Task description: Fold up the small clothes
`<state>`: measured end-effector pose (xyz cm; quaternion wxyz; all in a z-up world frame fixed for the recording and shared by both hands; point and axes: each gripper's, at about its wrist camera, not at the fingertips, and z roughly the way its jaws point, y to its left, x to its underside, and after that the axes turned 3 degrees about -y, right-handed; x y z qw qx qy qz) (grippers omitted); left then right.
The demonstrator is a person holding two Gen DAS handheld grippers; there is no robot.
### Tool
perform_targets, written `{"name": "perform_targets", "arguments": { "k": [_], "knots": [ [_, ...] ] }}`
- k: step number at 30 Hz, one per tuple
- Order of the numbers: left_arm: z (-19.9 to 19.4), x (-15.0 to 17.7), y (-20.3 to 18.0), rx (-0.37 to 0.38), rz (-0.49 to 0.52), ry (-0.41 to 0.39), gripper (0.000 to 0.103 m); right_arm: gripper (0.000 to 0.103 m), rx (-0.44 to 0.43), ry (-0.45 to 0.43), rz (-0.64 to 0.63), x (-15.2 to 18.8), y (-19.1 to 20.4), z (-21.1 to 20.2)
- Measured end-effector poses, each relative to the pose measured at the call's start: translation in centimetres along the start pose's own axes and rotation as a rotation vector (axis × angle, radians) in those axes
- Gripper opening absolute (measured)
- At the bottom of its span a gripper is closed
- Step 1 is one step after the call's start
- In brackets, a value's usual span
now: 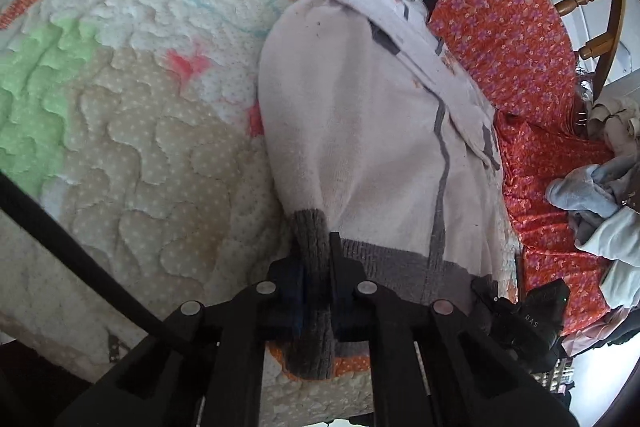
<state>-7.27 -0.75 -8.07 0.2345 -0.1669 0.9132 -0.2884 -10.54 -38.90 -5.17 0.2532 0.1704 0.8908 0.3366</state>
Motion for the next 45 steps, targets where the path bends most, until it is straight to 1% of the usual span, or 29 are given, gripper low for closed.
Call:
{"name": "perform_targets", "arguments": {
  "k": [2, 5, 7, 9, 11, 12, 14, 15, 19, 21, 23, 25, 27, 28, 30, 31, 33, 34, 36, 37, 38, 39, 40, 41, 42, 43, 44, 45],
  "knots": [
    [-1.7, 0.9, -0.4, 0.021, 0.004, -0.028, 0.008, 0.01, -0.039, 0.002, 0.021, 0.4, 0.0, -0.7],
    [-4.8, 3.1, -1.4, 0.01, 0.043, -0.081, 0.007, 0.009, -0.106, 0.001, 0.031, 1.6, 0.4, -2.7],
    [-6.9, 5.3, -1.5, 0.029, 0.05, -0.096, 0.007, 0.008, -0.15, 0.01, 0.034, 2.7, 0.4, -4.5],
    [-8.2, 7.0, -1.0, 0.044, 0.045, -0.098, 0.007, 0.008, -0.171, 0.016, 0.023, 3.8, 0.5, -6.1],
    [-8.5, 8.2, -0.2, 0.044, 0.024, -0.088, 0.007, 0.008, -0.165, 0.032, 0.016, 5.2, 0.0, -7.4],
    [-8.6, 8.8, 0.4, 0.03, 0.013, -0.085, 0.007, 0.008, -0.157, 0.037, 0.019, 5.6, -0.2, -7.7],
    [-8.7, 9.4, 1.1, 0.004, 0.003, -0.09, 0.007, 0.008, -0.116, 0.05, 0.01, 6.5, -1.0, -8.0],
    [-8.8, 9.7, 1.4, 0.0, -0.002, -0.094, 0.007, 0.008, -0.097, 0.058, 0.007, 6.8, -1.4, -8.1],
    [-9.4, 9.4, 1.1, 0.008, -0.002, -0.109, 0.007, 0.009, -0.083, 0.074, 0.002, 7.0, -1.4, -8.2],
    [-9.6, 8.0, 0.0, 0.017, 0.022, -0.121, 0.007, 0.009, -0.086, 0.076, -0.019, 6.2, -0.6, -8.2],
    [-9.7, 6.0, -1.0, 0.021, 0.038, -0.133, 0.007, 0.009, -0.082, 0.079, -0.065, 4.0, 1.1, -7.9],
    [-9.4, 3.0, -2.5, 0.027, 0.059, -0.158, 0.007, 0.009, -0.072, 0.072, -0.118, 1.5, 2.8, -7.6],
    [-8.9, 0.1, -3.9, 0.018, 0.071, -0.182, 0.007, 0.009, -0.066, 0.04, -0.177, -1.7, 5.1, -7.2],
    [-8.1, -2.3, -4.8, 0.013, 0.064, -0.189, 0.007, 0.009, -0.063, 0.024, -0.199, -3.3, 6.1, -7.0],
    [-6.7, -5.7, -5.9, 0.007, 0.038, -0.188, 0.007, 0.009, -0.059, -0.004, -0.217, -6.4, 7.4, -6.2],
    [-5.3, -8.5, -6.4, -0.012, 0.014, -0.188, 0.007, 0.009, -0.059, -0.015, -0.213, -8.0, 8.0, -5.6],
    [-3.2, -12.5, -7.0, -0.05, -0.021, -0.204, 0.007, 0.009, -0.038, -0.038, -0.203, -12.0, 9.1, -3.4],
    [-1.4, -15.2, -7.5, -0.09, -0.039, -0.227, 0.007, 0.009, -0.011, -0.052, -0.2, -13.5, 9.3, -2.3],
    [1.5, -19.0, -7.9, -0.17, -0.04, -0.247, 0.009, 0.014, 0.084, -0.095, -0.185, -17.1, 8.9, 0.6],
    [3.1, -20.7, -7.7, -0.21, -0.048, -0.235, 0.01, 0.018, 0.17, -0.126, -0.175, -19.1, 8.2, 2.5],
    [4.0, -21.7, -7.6, -0.232, -0.064, -0.222, 0.009, 0.031, 0.244, -0.15, -0.173, -20.1, 7.6, 3.5],
    [4.4, -22.3, -7.4, -0.228, -0.081, -0.222, 0.009, 0.039, 0.307, -0.18, -0.173, -20.7, 7.2, 4.1],
    [4.4, -22.8, -7.3, -0.193, -0.09, -0.232, 0.009, 0.057, 0.323, -0.217, -0.184, -20.8, 6.6, 4.3],
    [4.3, -23.0, -7.3, -0.167, -0.082, -0.238, 0.015, 0.067, 0.316, -0.236, -0.193, -20.7, 6.1, 4.3],
    [4.1, -23.1, -7.4, -0.154, -0.064, -0.242, 0.03, 0.067, 0.341, -0.243, -0.192, -20.7, 5.7, 4.3],
    [3.7, -23.1, -7.5, -0.157, -0.044, -0.252, 0.037, 0.067, 0.367, -0.239, -0.187, -20.9, 5.5, 4.4],
    [3.3, -22.9, -7.6, -0.166, -0.034, -0.266, 0.045, 0.067, 0.359, -0.235, -0.191, -21.4, 5.4, 4.3],
    [2.8, -22.6, -7.5, -0.175, -0.027, -0.278, 0.046, 0.067, 0.349, -0.239, -0.202, -21.6, 5.6, 4.0]
  ]
}}
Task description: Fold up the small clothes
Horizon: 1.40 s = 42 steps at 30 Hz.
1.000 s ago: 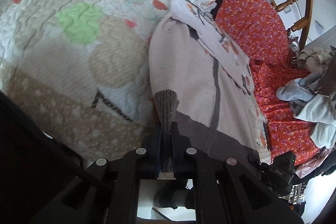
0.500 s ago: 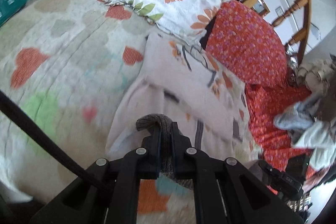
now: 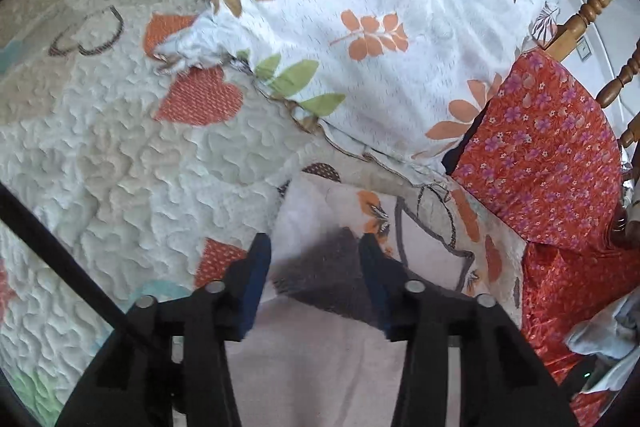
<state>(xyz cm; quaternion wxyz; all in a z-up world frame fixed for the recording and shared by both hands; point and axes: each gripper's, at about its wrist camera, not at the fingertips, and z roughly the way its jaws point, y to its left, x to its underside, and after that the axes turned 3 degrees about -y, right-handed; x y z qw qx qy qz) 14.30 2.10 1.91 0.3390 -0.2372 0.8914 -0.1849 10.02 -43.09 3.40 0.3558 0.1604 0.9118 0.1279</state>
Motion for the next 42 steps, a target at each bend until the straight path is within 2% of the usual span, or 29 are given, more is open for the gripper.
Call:
{"name": "perform_targets", "arguments": {
  "k": [3, 4, 7, 9, 10, 11, 12, 14, 17, 19, 21, 23, 25, 29, 34, 35, 37, 39, 42],
  "knots": [
    [-1.4, 1.3, 0.9, -0.001, -0.005, 0.027, 0.047, 0.067, -0.01, -0.025, -0.031, -0.4, 0.5, -1.0],
    [-2.0, 2.0, 1.3, 0.0, -0.017, 0.04, 0.047, 0.064, -0.036, -0.017, -0.033, -0.3, 0.8, -1.3],
    [-3.9, 5.1, 2.7, -0.006, -0.058, 0.064, 0.052, 0.04, -0.123, 0.031, -0.053, 0.9, 2.1, -1.4],
    [-4.6, 6.9, 3.5, -0.005, -0.079, 0.068, 0.059, 0.04, -0.199, 0.086, -0.075, 2.0, 3.2, -0.9],
    [-4.7, 7.8, 3.9, -0.001, -0.085, 0.078, 0.059, 0.039, -0.225, 0.132, -0.102, 2.6, 4.2, 0.0],
    [-4.6, 8.3, 4.0, -0.002, -0.079, 0.088, 0.059, 0.039, -0.223, 0.152, -0.133, 3.1, 5.0, 0.9],
    [-4.4, 8.6, 4.2, -0.006, -0.068, 0.097, 0.059, 0.039, -0.187, 0.171, -0.181, 3.4, 5.8, 1.9],
    [-4.3, 8.7, 4.5, -0.01, -0.038, 0.1, 0.059, 0.039, -0.061, 0.168, -0.269, 3.3, 6.8, 4.1],
    [-5.4, 7.7, 4.8, -0.002, -0.022, 0.064, 0.059, 0.038, 0.096, 0.13, -0.247, 0.9, 5.7, 7.2],
    [-6.7, 6.9, 5.0, -0.002, -0.003, 0.015, 0.06, 0.036, 0.243, 0.112, -0.241, -1.1, 5.4, 8.6],
    [-7.5, 6.2, 5.5, -0.031, 0.007, -0.018, 0.06, 0.037, 0.269, 0.08, -0.206, -2.1, 6.2, 7.8],
    [-8.4, 5.5, 6.5, -0.054, -0.008, -0.049, 0.06, 0.037, 0.108, 0.051, -0.178, -1.9, 8.6, 5.5],
    [-9.0, 5.0, 7.7, -0.072, -0.026, -0.067, 0.06, 0.037, -0.039, 0.098, -0.232, 0.0, 12.6, 4.5],
    [-10.3, 4.5, 9.8, -0.09, -0.059, -0.082, 0.06, 0.034, -0.145, 0.182, -0.431, 5.4, 20.6, 5.4],
    [-11.2, 4.1, 11.9, -0.102, -0.089, -0.075, 0.06, 0.034, -0.141, 0.219, -0.628, 9.9, 29.4, 9.9],
    [-11.2, 4.0, 12.2, -0.102, -0.094, -0.069, 0.06, 0.033, -0.126, 0.242, -0.67, 10.7, 31.0, 11.4],
    [-11.1, 3.7, 12.8, -0.107, -0.101, -0.067, 0.06, 0.033, -0.043, 0.292, -0.753, 12.0, 33.7, 14.6],
    [-11.1, 3.6, 12.9, -0.116, -0.092, -0.069, 0.06, 0.036, 0.02, 0.258, -0.81, 12.3, 36.5, 16.7],
    [-11.3, 3.5, 12.8, -0.143, -0.065, -0.086, 0.06, 0.036, 0.014, 0.243, -0.799, 10.7, 39.3, 17.6]
  ]
}}
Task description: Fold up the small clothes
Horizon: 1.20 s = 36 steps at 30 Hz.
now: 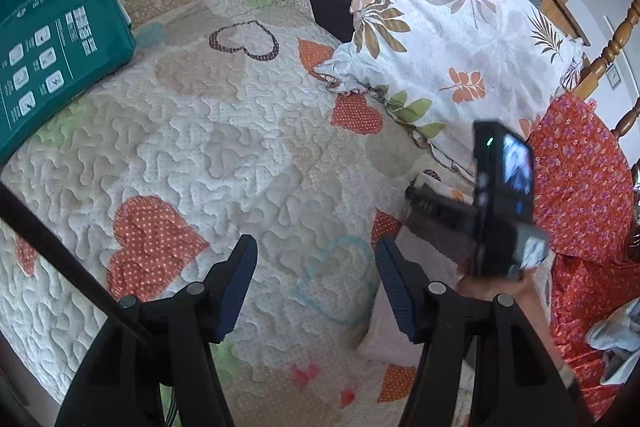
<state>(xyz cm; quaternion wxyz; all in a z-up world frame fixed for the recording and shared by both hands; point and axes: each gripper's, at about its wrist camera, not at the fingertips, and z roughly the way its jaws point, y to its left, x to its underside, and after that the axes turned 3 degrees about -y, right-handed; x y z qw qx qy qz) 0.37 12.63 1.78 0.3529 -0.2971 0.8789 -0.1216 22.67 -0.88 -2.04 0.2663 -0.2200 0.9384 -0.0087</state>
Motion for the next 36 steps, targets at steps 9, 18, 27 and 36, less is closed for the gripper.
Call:
{"name": "perform_targets", "arguments": {
  "k": [9, 18, 27, 36],
  "knots": [
    [1.7, 1.9, -1.1, -0.009, 0.091, 0.072, 0.06, 0.066, -0.007, -0.051, 0.069, 5.9, -7.0, -9.5],
    [6.6, 6.8, -3.1, 0.036, 0.209, 0.313, 0.06, 0.069, 0.071, -0.003, 0.608, 27.1, -27.0, -16.1],
    [8.2, 9.7, -7.0, -0.009, 0.439, 0.345, 0.017, 0.07, -0.139, -0.062, 0.992, 38.1, -32.4, -15.1],
    [5.6, 5.0, -2.9, -0.04, 0.204, 0.184, 0.009, 0.007, -0.029, -0.08, 0.917, 36.3, -32.0, -15.1]
  ]
}}
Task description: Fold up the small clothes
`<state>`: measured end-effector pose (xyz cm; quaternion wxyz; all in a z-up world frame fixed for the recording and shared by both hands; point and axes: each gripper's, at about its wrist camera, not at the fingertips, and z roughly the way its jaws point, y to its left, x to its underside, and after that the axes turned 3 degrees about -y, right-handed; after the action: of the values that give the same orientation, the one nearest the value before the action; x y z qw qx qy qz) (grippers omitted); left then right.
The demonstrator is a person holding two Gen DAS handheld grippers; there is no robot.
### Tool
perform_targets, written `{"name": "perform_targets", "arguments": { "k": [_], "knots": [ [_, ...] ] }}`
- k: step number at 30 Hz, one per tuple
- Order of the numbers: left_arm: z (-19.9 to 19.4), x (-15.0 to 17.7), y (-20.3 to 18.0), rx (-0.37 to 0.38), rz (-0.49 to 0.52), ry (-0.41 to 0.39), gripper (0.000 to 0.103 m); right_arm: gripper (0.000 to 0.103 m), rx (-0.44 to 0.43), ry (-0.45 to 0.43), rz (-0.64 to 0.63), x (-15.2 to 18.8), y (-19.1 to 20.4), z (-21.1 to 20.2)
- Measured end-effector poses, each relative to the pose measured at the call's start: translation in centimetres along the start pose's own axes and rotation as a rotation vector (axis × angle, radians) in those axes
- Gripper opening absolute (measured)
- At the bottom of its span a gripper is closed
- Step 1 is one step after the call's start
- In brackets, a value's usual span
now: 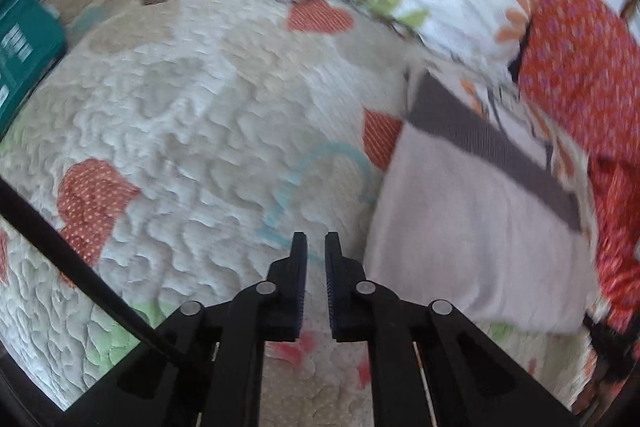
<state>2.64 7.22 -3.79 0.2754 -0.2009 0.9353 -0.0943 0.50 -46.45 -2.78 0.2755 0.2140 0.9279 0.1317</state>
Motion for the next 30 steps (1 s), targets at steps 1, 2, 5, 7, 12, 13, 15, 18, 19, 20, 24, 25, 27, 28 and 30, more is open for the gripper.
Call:
{"name": "perform_targets", "arguments": {
  "k": [1, 2, 5, 7, 12, 13, 15, 18, 19, 20, 24, 25, 27, 28, 30],
  "knots": [
    [-0.4, -0.3, 0.7, 0.035, -0.045, -0.011, 0.009, 0.009, 0.042, -0.026, 0.001, -0.2, -0.3, -0.5],
    [-0.5, -0.4, 1.0, 0.064, -0.064, -0.01, 0.018, 0.01, 0.043, -0.048, 0.008, -0.3, -0.6, -1.1],
    [0.1, -0.5, 0.9, 0.16, -0.109, 0.024, 0.059, 0.061, -0.114, -0.036, 0.076, -0.6, -1.6, -1.4],
    [1.4, -0.6, -0.5, 0.225, -0.122, 0.059, 0.062, 0.073, -0.159, -0.035, 0.096, -0.4, -1.6, -1.1],
    [3.9, 0.2, -4.6, 0.232, 0.005, 0.111, 0.071, 0.073, -0.148, 0.016, 0.045, -0.1, 0.6, 1.4],
    [4.7, 0.5, -5.5, 0.232, 0.04, 0.124, 0.071, 0.073, -0.144, 0.035, 0.026, 0.0, 1.2, 2.2],
    [5.4, 0.9, -6.8, 0.23, 0.087, 0.107, 0.085, 0.073, -0.124, 0.045, 0.001, 0.1, 2.0, 3.2],
    [5.8, 1.6, -8.4, 0.273, 0.113, 0.115, 0.087, 0.074, -0.072, 0.015, -0.072, 0.3, 3.8, 4.0],
    [5.9, 1.7, -9.0, 0.282, 0.115, 0.121, 0.087, 0.074, -0.058, 0.007, -0.088, 0.3, 4.3, 4.3],
    [5.9, 1.9, -9.5, 0.284, 0.119, 0.135, 0.081, 0.067, -0.055, 0.002, -0.097, 0.3, 4.6, 4.4],
    [5.4, 2.1, -10.5, 0.248, 0.141, 0.171, 0.017, 0.028, -0.089, 0.01, -0.102, 0.7, 5.3, 4.8],
    [5.1, 2.0, -10.3, 0.247, 0.116, 0.172, 0.017, 0.025, -0.092, 0.011, -0.105, 0.7, 5.6, 4.7],
    [4.1, 1.9, -9.9, 0.249, 0.098, 0.156, 0.016, 0.023, -0.119, 0.014, -0.085, 0.7, 5.4, 4.1],
    [3.8, 1.9, -9.6, 0.255, 0.092, 0.156, 0.016, 0.023, -0.134, 0.017, -0.073, 0.7, 5.2, 3.6],
    [2.7, 2.3, -9.0, 0.268, 0.081, 0.162, 0.016, 0.022, -0.167, 0.021, -0.052, 0.8, 4.9, 2.8]
  ]
}}
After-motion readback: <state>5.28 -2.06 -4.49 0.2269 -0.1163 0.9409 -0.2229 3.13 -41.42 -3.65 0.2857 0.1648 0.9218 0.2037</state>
